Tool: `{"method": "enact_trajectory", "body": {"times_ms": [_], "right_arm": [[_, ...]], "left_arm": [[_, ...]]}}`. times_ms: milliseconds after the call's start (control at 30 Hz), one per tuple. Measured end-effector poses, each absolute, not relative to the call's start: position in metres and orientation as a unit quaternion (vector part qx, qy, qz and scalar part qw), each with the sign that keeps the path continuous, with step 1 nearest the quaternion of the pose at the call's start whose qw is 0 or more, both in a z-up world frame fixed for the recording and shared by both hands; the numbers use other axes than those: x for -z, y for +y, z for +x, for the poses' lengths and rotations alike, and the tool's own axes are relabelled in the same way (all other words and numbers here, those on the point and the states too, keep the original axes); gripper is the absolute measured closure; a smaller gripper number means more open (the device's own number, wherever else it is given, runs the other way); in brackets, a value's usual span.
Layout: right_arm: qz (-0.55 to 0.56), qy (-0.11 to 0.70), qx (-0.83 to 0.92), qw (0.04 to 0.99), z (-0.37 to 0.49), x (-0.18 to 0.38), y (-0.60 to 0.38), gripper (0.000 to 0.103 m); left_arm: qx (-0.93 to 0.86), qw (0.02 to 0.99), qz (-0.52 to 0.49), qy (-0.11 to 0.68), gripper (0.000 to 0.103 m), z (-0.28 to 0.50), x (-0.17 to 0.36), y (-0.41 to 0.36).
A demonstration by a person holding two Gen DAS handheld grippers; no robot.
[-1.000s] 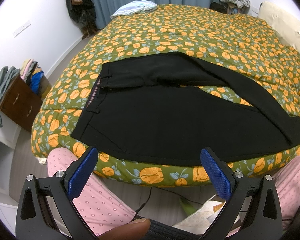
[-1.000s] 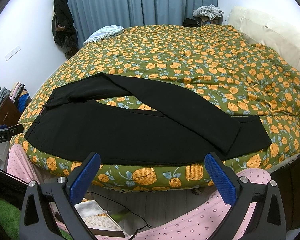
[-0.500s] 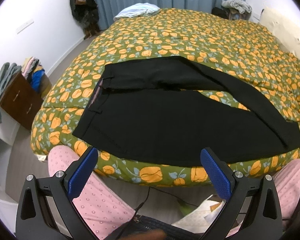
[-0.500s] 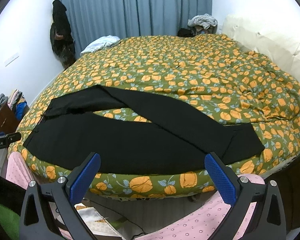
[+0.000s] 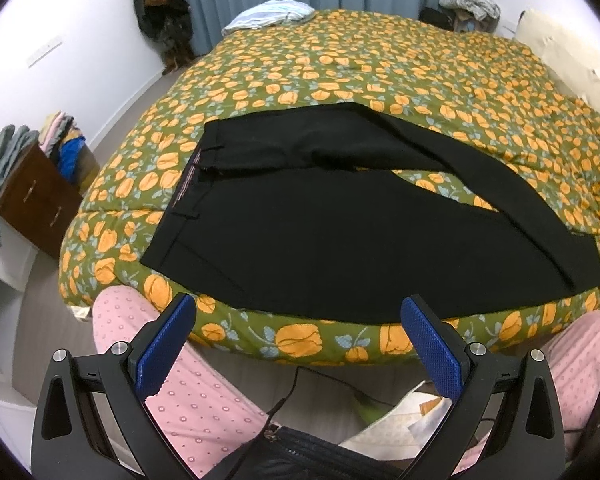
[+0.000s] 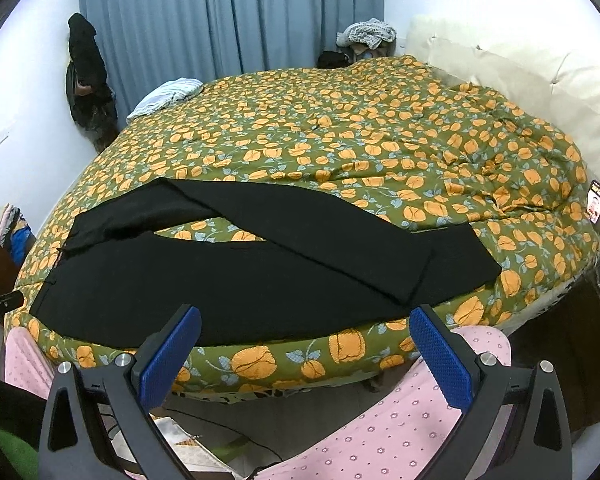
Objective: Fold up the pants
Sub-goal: 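Move both open grippers toward the waistband of the black trousers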
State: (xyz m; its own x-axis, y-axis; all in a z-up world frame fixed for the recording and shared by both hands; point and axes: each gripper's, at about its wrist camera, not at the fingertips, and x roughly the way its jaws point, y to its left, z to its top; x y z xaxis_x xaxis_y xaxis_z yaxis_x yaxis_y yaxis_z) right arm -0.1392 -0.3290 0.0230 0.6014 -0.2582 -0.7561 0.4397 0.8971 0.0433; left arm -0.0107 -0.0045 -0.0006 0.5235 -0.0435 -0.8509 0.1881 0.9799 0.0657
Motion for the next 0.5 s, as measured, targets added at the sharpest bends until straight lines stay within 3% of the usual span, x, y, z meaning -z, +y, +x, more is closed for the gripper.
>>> {"method": "enact_trajectory", "body": {"times_ms": [500], "right_arm": [[0.088,0.423,0.190,0.882,-0.129,-0.019,-0.321,0.000]], "left_arm": [[0.089,0.871,0.094,0.474,0.001,-0.010,0.001,-0.022]]}}
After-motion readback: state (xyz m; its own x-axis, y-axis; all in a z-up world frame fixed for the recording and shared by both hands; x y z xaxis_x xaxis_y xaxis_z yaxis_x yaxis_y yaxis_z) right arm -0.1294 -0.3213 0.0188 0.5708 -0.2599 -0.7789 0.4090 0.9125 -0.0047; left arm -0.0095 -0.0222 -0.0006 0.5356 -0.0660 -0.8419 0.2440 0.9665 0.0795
